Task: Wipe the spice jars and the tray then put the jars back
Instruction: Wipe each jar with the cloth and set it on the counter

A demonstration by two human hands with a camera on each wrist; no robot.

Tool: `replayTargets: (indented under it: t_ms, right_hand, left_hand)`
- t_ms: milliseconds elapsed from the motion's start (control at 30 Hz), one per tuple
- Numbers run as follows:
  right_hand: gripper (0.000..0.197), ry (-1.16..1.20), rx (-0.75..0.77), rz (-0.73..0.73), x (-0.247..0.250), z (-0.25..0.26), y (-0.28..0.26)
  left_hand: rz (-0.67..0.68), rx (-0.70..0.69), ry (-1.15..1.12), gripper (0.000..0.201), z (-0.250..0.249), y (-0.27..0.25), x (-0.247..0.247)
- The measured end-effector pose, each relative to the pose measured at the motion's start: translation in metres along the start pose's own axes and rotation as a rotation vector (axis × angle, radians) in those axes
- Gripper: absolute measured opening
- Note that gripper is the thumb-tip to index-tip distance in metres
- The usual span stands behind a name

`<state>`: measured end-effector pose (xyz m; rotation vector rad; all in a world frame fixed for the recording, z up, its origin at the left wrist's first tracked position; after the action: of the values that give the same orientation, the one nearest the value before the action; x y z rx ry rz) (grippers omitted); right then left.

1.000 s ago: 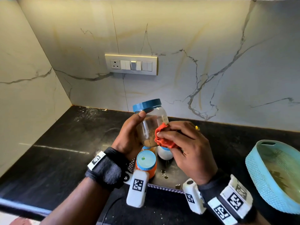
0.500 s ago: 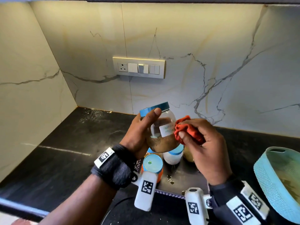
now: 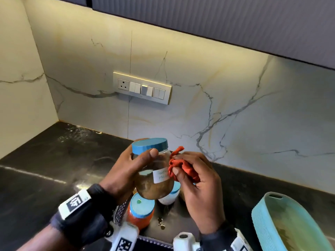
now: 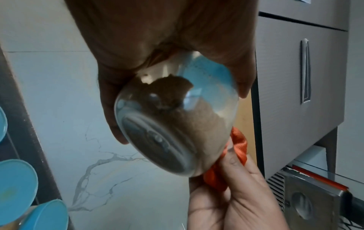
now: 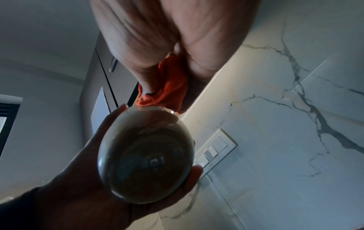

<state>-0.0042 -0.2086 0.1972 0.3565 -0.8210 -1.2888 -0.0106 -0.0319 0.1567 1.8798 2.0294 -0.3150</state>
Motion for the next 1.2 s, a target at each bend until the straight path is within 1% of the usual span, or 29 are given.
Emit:
replayTargets:
  t_ms: [100, 233, 267, 300, 333, 400, 433, 467, 500, 567, 667, 733, 800, 933, 1000, 1100, 1200]
  right_hand:
    - [0.016, -0.009, 0.025, -0.023, -0.001, 0.011, 0.002]
    - [0.019, -0.197, 0.221, 0.118, -0.013, 0.037, -0.006]
    - [0.020, -0.202, 0.233, 0.120, -0.014, 0.037, -0.007]
    - [0.023, -0.182, 0.207, 0.096, -0.011, 0.034, -0.006]
    - [0.028, -0.144, 0.145, 0.048, -0.008, 0.029, -0.004]
    - [0.039, -0.043, -0.017, -0.044, -0.002, 0.017, 0.001]
    - [0.040, 0.008, -0.082, -0.056, -0.002, 0.011, 0.001]
    - [0.037, 0.044, -0.119, -0.050, -0.005, 0.007, 0.000]
    - [0.031, 0.061, -0.123, -0.039, -0.009, 0.007, -0.002]
    - [0.022, 0.018, -0.061, -0.025, -0.011, 0.017, -0.006]
    - [0.019, -0.118, 0.098, 0.020, -0.020, 0.037, -0.011]
    - [0.018, -0.145, 0.140, 0.020, -0.023, 0.041, -0.010]
    - [0.015, -0.067, 0.075, -0.011, -0.025, 0.031, -0.005]
    - [0.014, 0.089, -0.176, -0.032, -0.029, -0.003, 0.001]
    - [0.018, 0.194, -0.273, 0.006, -0.032, -0.016, 0.002]
    - [0.023, 0.376, -0.383, 0.108, -0.039, -0.024, 0.001]
    - [0.022, 0.403, -0.454, 0.162, -0.042, -0.031, 0.004]
  left_hand:
    - [0.021, 0.003, -0.017, 0.098, 0.001, -0.001, 0.000]
    - [0.026, -0.010, -0.011, 0.098, -0.004, -0.003, 0.007]
    - [0.040, -0.022, 0.021, 0.098, -0.006, -0.005, 0.008]
    - [0.052, -0.035, 0.054, 0.099, -0.006, -0.006, 0.010]
    - [0.060, -0.044, 0.086, 0.099, -0.006, -0.007, 0.011]
    - [0.054, -0.071, 0.151, 0.100, -0.007, -0.008, 0.012]
    - [0.051, -0.089, 0.181, 0.100, -0.008, -0.008, 0.012]
    - [0.047, -0.107, 0.201, 0.101, -0.009, -0.009, 0.012]
    - [0.041, -0.131, 0.215, 0.101, -0.011, -0.011, 0.013]
    - [0.031, -0.166, 0.235, 0.101, -0.015, -0.014, 0.014]
    - [0.022, -0.178, 0.254, 0.103, -0.019, -0.016, 0.020]
    - [0.017, -0.168, 0.254, 0.104, -0.018, -0.017, 0.022]
    - [0.006, -0.159, 0.250, 0.102, -0.018, -0.018, 0.023]
    - [0.009, -0.101, 0.277, 0.101, -0.010, -0.021, 0.028]
    - [0.038, -0.066, 0.284, 0.102, -0.008, -0.021, 0.030]
    - [0.100, -0.016, 0.268, 0.104, -0.007, -0.021, 0.033]
    - [0.138, 0.002, 0.268, 0.104, -0.007, -0.021, 0.034]
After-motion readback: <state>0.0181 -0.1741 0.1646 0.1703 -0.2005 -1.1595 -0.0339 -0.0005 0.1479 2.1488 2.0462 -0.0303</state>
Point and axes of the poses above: each hand's wrist, its own y-axis towards the middle knuckle, its own x-axis out of the back of the hand, z = x × y, the point moved 6 cm from there along y, towards the middle knuckle
